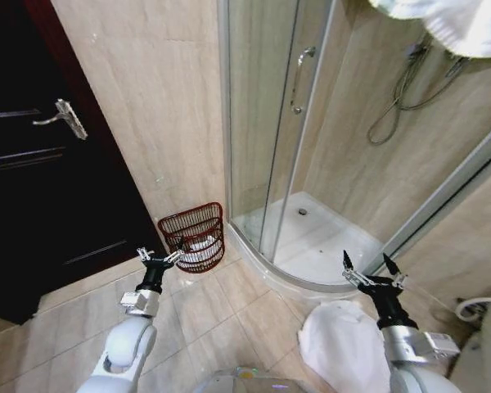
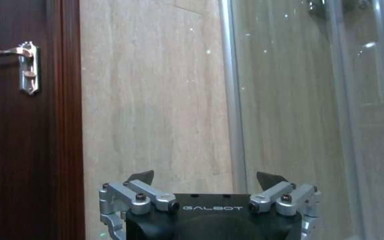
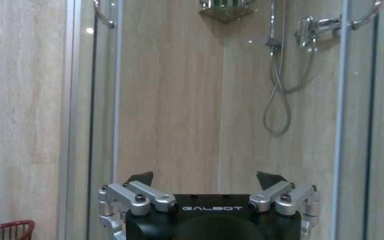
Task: Discard the used towel into the hamper.
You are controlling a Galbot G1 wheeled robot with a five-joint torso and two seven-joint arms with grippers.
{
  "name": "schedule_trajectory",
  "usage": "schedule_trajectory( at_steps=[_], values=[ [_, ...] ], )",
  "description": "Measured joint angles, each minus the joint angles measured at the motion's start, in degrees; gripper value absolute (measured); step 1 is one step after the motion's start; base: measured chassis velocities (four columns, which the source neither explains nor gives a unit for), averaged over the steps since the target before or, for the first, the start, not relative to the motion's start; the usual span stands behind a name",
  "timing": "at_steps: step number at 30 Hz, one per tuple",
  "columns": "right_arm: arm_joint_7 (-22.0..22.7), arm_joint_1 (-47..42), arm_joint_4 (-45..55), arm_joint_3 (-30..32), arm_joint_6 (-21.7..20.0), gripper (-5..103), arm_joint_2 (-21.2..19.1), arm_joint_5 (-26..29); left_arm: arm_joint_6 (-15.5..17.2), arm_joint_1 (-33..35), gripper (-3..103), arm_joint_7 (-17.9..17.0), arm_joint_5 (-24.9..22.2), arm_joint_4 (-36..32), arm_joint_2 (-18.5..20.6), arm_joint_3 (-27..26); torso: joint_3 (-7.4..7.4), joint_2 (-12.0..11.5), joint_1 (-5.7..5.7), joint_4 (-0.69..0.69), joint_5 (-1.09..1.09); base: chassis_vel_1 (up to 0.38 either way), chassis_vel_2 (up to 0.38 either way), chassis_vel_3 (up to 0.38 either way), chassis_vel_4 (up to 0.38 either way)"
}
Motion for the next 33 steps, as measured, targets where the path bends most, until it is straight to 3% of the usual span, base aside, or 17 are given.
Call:
schedule_trajectory(
  at_steps=[15,33],
  values=[
    [1.75,0.56,0.02,-0.09,0.68,100,-0.32,0.14,0.12,0.34,100,-0.03,-0.17,-0.96,-0.1,0.07,0.0,0.0,0.0,0.0,0.02,-0.082,-0.129,0.077,0.12],
    [2.18,0.77,0.06,-0.21,0.56,100,-0.88,0.76,0.25,0.82,100,-0.08,-0.16,-1.56,-0.6,0.3,0.0,0.0,0.0,0.0,0.0,-0.001,-0.002,0.003,0.002]
  ],
)
